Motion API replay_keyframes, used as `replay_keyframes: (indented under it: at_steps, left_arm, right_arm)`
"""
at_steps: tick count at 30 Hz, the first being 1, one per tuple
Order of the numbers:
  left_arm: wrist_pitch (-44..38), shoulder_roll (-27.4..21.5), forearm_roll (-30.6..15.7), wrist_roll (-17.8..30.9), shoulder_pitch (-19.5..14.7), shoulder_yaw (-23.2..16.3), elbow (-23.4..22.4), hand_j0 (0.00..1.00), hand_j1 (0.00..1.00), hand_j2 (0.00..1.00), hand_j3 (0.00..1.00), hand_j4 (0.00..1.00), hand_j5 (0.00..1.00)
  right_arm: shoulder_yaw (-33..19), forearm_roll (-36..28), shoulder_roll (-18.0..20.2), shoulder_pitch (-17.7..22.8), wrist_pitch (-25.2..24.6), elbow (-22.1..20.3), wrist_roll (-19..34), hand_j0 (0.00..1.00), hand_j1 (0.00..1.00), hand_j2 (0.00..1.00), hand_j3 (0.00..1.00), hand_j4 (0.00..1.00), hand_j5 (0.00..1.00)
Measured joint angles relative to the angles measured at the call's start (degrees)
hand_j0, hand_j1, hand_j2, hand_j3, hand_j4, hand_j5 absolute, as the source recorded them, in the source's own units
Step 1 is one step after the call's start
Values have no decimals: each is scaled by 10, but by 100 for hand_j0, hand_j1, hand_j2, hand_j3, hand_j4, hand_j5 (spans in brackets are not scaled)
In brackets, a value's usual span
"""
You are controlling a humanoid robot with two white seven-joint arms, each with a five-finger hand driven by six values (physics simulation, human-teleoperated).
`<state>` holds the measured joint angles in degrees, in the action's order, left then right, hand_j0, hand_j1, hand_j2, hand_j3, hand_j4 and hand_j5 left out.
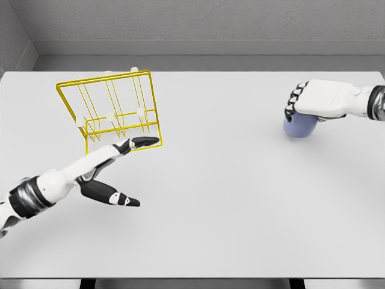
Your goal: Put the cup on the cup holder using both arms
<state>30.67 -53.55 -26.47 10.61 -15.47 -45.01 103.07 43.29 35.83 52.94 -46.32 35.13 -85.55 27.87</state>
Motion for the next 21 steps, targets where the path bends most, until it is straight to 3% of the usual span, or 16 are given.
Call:
replay_keyframes:
  at_steps: [5, 14, 21]
  left_arm:
    - [-11, 12, -5, 0, 0, -12, -6, 100, 100, 100, 100, 100, 100]
    - [-57, 28, -81, -1, -13, -33, -8, 100, 100, 100, 100, 100, 100]
    - [-110, 51, -90, -1, -18, -39, -11, 100, 100, 100, 100, 100, 100]
  right_arm:
    - [0, 0, 7, 4, 0, -46, 0, 50, 50, 50, 50, 50, 50]
    - [1, 1, 18, 10, 0, -121, 1, 50, 50, 50, 50, 50, 50]
    - [4, -1, 15, 12, 0, -152, 0, 50, 50, 50, 50, 50, 50]
